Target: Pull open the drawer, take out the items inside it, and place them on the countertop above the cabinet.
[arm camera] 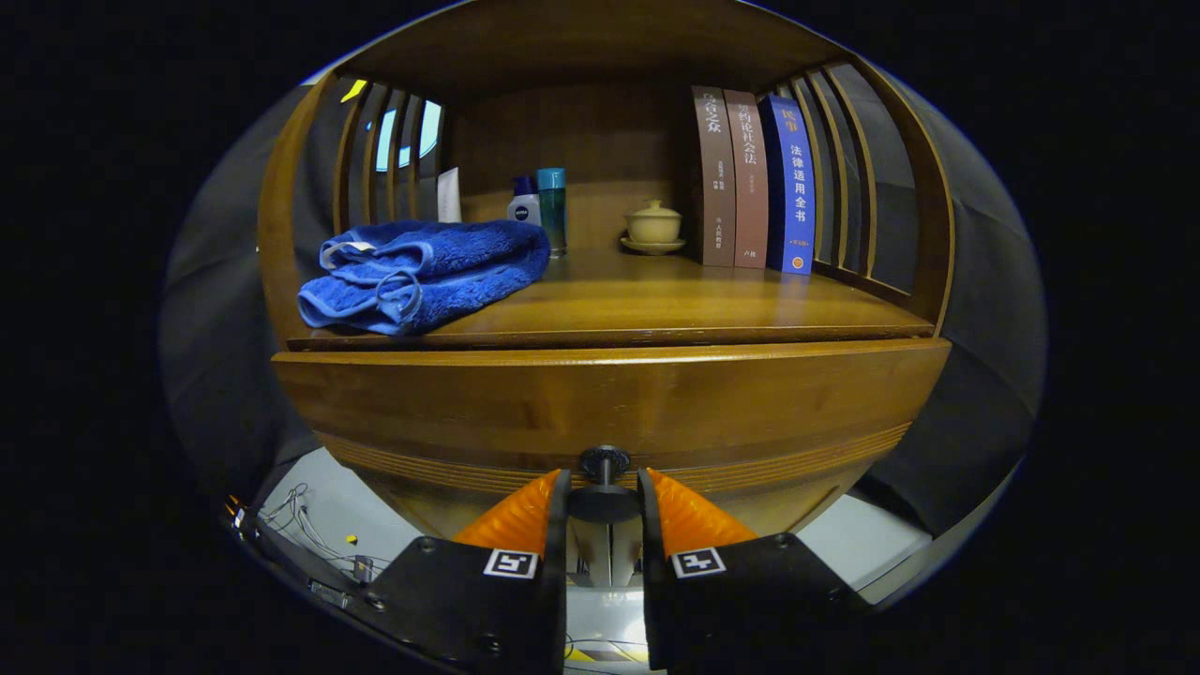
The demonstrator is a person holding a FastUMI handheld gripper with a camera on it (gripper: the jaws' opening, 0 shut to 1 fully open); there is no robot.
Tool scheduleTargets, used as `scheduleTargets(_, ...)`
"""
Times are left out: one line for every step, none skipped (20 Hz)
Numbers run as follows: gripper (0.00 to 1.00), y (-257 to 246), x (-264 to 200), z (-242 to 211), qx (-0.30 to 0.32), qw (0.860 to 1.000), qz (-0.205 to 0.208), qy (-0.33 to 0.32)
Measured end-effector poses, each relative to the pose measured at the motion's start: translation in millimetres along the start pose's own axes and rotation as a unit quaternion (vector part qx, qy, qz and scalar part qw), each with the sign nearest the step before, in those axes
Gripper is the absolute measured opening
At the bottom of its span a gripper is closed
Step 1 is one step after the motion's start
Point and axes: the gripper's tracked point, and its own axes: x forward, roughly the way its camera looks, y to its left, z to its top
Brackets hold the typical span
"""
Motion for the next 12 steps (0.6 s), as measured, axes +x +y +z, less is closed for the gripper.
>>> scheduleTargets(0.37, 0, -6, -3, 0.001, 1.0, 0.0, 0.003)
scheduleTargets(0.37, 0, -13, -6, 0.003, 1.0, 0.0, 0.006)
scheduleTargets(0.37, -1, -20, -9, 0.004, 1.0, 0.0, 0.01)
scheduleTargets(0.37, 0, -28, -12, 0.005, 1.0, 0.001, 0.013)
scheduleTargets(0.37, -1, -36, -16, 0.005, 1.0, 0.0, 0.016)
scheduleTargets(0.37, -2, -45, -20, 0.006, 1.0, -0.001, 0.019)
scheduleTargets(0.37, -1, -53, -24, 0.006, 1.0, 0.0, 0.025)
scheduleTargets(0.37, -1, -62, -28, 0.008, 1.0, 0.001, 0.031)
scheduleTargets(0.37, -1, -71, -32, 0.01, 0.999, 0.001, 0.036)
scheduleTargets(0.37, -2, -79, -36, 0.011, 0.999, 0.002, 0.041)
scheduleTargets(0.37, -2, -87, -39, 0.012, 0.999, 0.002, 0.045)
scheduleTargets(0.37, -2, -96, -42, 0.014, 0.999, 0.001, 0.05)
